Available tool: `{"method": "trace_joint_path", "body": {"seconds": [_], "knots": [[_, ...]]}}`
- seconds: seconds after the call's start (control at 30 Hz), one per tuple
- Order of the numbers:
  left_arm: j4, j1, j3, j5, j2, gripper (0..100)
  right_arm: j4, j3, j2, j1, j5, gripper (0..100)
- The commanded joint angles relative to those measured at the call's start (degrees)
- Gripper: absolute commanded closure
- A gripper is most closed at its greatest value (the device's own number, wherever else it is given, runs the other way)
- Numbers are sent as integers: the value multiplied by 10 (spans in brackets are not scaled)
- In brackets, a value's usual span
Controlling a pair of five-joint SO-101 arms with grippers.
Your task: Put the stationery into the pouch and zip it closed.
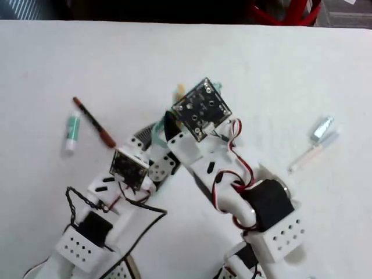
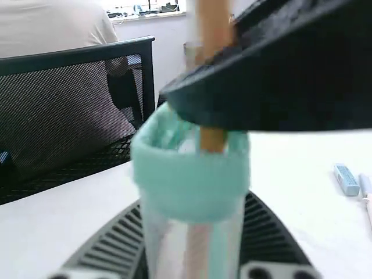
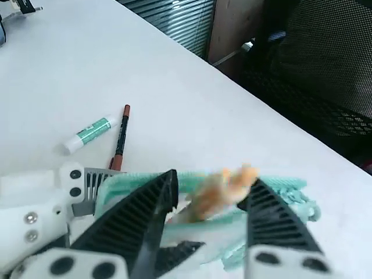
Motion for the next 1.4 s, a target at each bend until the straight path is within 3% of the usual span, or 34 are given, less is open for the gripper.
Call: {"method": "trace_joint_path", "body": {"seconds": [0.0, 0.13, 0.23, 0.5, 0.63, 0.77, 0.93, 1.13, 1.37], "knots": [[-12, -15, -6, 0, -5, 891, 39, -69, -5, 4, 5, 764], [-12, -15, -5, 0, -5, 889, 54, -110, -5, 15, 10, 786], [-12, -15, -5, 0, -7, 889, 56, -150, -5, 65, 10, 786], [-12, -15, -5, 0, -7, 889, 94, -130, 2, 315, 10, 786], [-12, -14, -4, 0, -7, 889, 15, -41, 34, 474, 10, 786], [-12, -16, -4, 0, -7, 889, -59, -11, 153, 561, 10, 786], [-12, -16, -4, 0, -7, 891, -57, -80, 354, 591, 1, 786], [-12, -14, -4, 1, -5, 891, -5, -220, 567, 616, -119, 784], [-11, -14, 5, 4, -5, 891, 0, -406, 790, 604, -134, 786]]}}
